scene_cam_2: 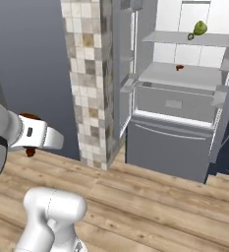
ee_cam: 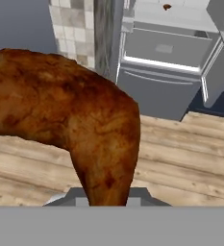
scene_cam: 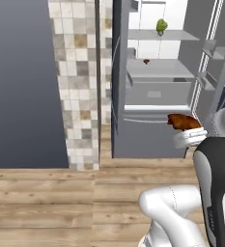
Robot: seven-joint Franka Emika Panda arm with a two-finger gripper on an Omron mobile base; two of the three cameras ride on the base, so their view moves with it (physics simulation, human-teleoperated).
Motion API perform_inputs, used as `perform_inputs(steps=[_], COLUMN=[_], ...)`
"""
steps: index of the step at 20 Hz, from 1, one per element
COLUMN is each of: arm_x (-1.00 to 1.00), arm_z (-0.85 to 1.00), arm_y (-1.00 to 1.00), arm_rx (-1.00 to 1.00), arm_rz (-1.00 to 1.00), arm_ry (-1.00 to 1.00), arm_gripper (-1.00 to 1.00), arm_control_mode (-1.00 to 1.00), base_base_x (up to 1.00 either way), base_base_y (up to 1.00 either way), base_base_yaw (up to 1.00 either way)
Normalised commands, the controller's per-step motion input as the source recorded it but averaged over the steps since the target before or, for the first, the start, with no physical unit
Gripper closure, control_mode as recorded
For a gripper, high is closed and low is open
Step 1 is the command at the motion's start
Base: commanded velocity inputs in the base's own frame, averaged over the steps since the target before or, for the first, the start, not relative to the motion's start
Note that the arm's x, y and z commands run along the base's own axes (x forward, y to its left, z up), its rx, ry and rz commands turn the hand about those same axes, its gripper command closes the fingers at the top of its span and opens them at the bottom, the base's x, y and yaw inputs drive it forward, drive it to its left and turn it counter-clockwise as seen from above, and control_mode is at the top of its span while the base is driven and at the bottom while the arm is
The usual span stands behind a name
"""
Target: Transport the chicken drumstick and mushroom to the fridge. Place the chicken drumstick on the rack containing meat and place the mushroom on the rack containing the vegetable, ensuring meats and vegetables are on different racks.
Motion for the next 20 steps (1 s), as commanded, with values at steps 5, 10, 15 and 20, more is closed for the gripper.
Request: perform_inputs(steps=[5, 10, 15, 20], arm_x=[0.00, 0.00, 0.00, 0.00], arm_z=[0.00, 0.00, 0.00, 0.00], arm_y=[0.00, 0.00, 0.00, 0.00], arm_rx=[0.00, 0.00, 0.00, 0.00], arm_rz=[0.00, 0.00, 0.00, 0.00], arm_ry=[0.00, 0.00, 0.00, 0.00], arm_gripper=[1.00, 1.00, 1.00, 1.00], arm_control_mode=[1.00, 1.00, 1.00, 1.00], base_base_x=[0.03, 0.94, 0.99, 1.00], base_base_y=[-1.00, -0.49, -0.41, -0.04], base_base_yaw=[0.00, 0.00, -0.09, -0.25])
